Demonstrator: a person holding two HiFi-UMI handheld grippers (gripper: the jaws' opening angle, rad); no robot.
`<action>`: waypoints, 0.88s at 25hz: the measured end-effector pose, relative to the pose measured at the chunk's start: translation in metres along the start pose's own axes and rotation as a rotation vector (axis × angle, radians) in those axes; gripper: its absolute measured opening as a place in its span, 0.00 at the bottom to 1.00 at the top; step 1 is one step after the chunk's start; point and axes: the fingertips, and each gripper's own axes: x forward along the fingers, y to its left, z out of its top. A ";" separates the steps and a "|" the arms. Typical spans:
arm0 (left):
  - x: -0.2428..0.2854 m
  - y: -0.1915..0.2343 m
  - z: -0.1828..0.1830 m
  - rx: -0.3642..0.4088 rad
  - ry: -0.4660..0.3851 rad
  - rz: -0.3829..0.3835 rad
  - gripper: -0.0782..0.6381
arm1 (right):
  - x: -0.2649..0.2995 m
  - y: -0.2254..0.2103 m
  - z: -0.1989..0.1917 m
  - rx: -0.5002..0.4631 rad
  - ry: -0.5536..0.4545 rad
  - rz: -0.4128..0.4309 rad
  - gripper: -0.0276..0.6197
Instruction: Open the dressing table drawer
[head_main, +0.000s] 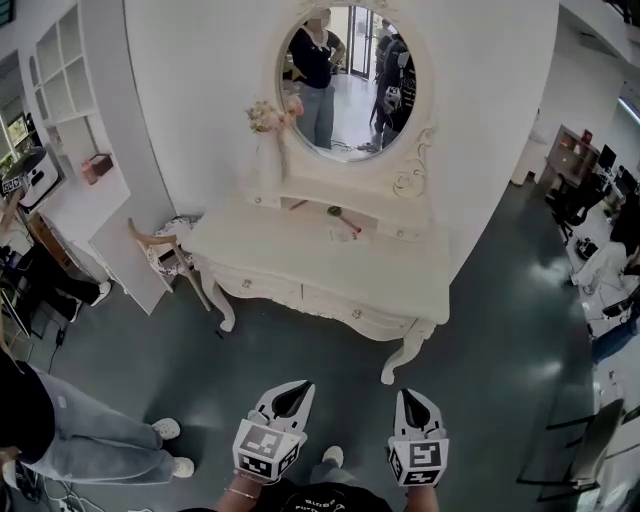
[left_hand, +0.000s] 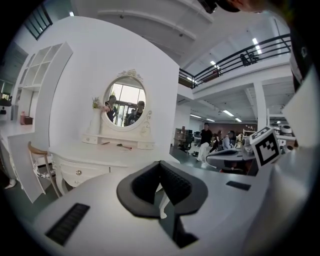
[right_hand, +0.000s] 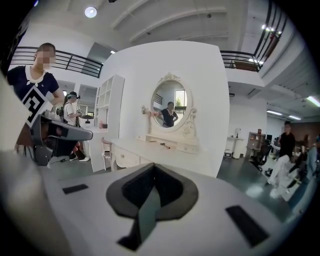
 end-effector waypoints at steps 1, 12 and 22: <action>0.008 -0.001 0.001 -0.005 0.000 0.003 0.13 | 0.005 -0.005 0.000 -0.006 0.002 0.014 0.06; 0.070 -0.042 0.008 0.007 0.017 -0.071 0.13 | 0.038 -0.043 -0.011 0.016 0.051 0.100 0.06; 0.089 -0.032 0.005 -0.047 0.016 -0.029 0.13 | 0.050 -0.065 -0.012 0.002 0.049 0.083 0.06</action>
